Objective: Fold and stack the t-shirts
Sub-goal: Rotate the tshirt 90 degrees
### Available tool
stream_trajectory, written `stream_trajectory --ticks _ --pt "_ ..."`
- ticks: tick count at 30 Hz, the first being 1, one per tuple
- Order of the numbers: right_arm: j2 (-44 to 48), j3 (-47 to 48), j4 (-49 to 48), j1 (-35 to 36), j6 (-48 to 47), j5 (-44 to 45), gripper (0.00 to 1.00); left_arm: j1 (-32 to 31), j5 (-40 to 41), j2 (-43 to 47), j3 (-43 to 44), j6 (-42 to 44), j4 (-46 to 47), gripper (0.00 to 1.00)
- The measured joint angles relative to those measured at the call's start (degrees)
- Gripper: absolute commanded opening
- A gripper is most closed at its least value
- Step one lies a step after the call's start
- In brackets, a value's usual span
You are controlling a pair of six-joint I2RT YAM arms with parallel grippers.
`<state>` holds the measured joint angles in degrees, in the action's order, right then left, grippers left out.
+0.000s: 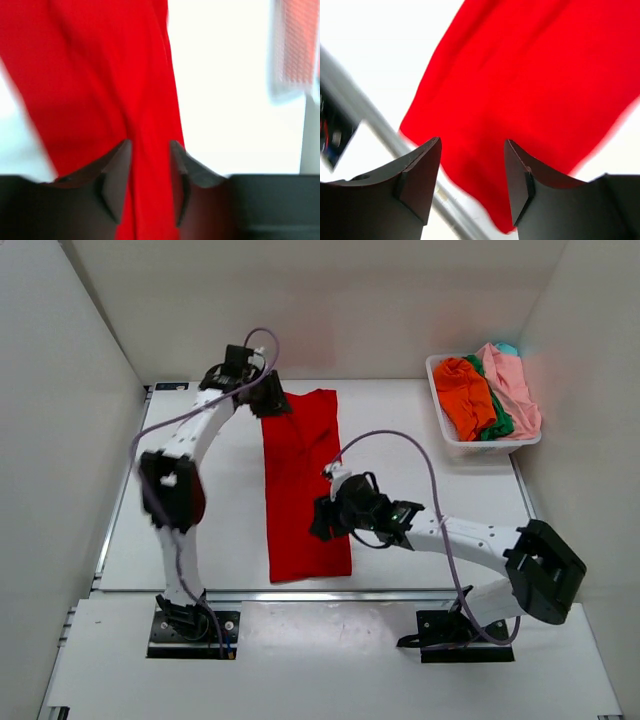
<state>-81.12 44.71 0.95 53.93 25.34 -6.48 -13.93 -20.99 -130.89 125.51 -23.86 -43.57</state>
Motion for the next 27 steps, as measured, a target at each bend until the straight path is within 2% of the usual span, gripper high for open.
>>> stream_trajectory --ticks 4,8,12,15,17,20,27 --pt "3.63 1.66 5.49 -6.56 -0.07 4.72 0.51 -0.37 2.27 36.22 -39.98 -0.24 8.5 0.53" --pt "6.71 -1.03 11.39 -9.92 3.78 8.11 0.45 -5.49 6.88 63.45 -64.76 -0.37 10.67 0.55" --pt "9.81 -6.1 14.47 -5.42 8.28 8.41 0.34 -14.91 9.07 75.3 -86.62 -4.0 13.64 0.56" --pt "11.58 -9.68 14.32 -2.71 11.39 7.45 0.37 -15.72 9.6 80.85 -100.35 -7.5 12.5 0.55" --pt "12.13 -11.32 13.97 -2.19 12.81 7.06 0.37 -15.28 9.88 85.4 -104.98 -9.2 10.43 0.56" --pt "12.2 -11.96 13.27 -1.95 13.86 6.73 0.39 -15.43 10.12 89.15 -106.09 -10.8 10.99 0.57" --pt "7.06 -7.63 11.54 -0.22 13.44 5.68 0.4 -16.09 10.82 89.33 -106.79 -13.64 16.0 0.58"
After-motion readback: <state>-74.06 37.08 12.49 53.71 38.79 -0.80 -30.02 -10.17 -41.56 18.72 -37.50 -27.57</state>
